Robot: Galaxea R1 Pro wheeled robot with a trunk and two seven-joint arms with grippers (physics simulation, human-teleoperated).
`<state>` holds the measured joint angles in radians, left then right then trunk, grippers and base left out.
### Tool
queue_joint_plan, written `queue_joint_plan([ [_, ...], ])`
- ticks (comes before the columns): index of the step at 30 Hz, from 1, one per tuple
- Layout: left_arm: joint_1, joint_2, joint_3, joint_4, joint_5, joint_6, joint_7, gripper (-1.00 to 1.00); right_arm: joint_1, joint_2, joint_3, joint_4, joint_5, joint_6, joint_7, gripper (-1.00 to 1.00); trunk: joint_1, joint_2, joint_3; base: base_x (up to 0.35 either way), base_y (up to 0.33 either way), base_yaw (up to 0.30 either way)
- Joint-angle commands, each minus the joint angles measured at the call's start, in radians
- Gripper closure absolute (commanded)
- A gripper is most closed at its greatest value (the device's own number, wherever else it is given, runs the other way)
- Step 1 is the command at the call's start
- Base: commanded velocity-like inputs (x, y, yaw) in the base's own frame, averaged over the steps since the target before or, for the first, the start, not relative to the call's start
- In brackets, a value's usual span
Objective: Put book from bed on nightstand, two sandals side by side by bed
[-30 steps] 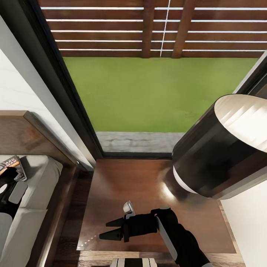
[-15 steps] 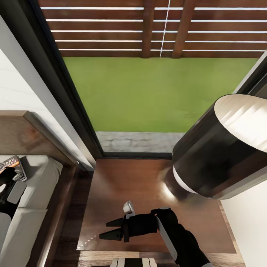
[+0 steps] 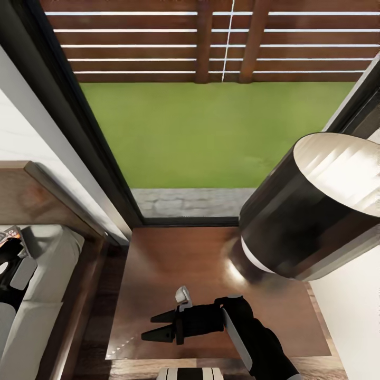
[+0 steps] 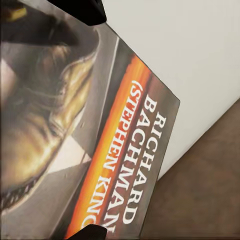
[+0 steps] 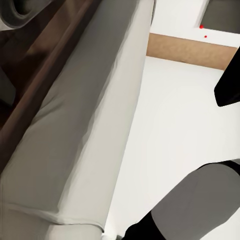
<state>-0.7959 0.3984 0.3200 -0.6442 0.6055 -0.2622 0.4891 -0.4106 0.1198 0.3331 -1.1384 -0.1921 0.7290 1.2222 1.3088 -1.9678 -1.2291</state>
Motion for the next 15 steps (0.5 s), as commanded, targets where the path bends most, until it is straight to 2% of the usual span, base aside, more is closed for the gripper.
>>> queue_joint_plan([
  [1,0.0,0.0,-0.002,0.0,0.011,-0.006,0.0,-1.0,-0.001,0.0,0.001,0.0,-0.006,0.007,-0.001,-1.0,0.0,0.0,0.0,0.0,0.0,-0.049],
  [15,0.0,-0.001,-0.002,0.003,0.011,-0.006,0.0,-1.0,-0.001,0.0,0.001,0.0,-0.006,0.007,-0.001,-1.0,0.0,0.0,0.0,0.0,0.0,-0.003],
])
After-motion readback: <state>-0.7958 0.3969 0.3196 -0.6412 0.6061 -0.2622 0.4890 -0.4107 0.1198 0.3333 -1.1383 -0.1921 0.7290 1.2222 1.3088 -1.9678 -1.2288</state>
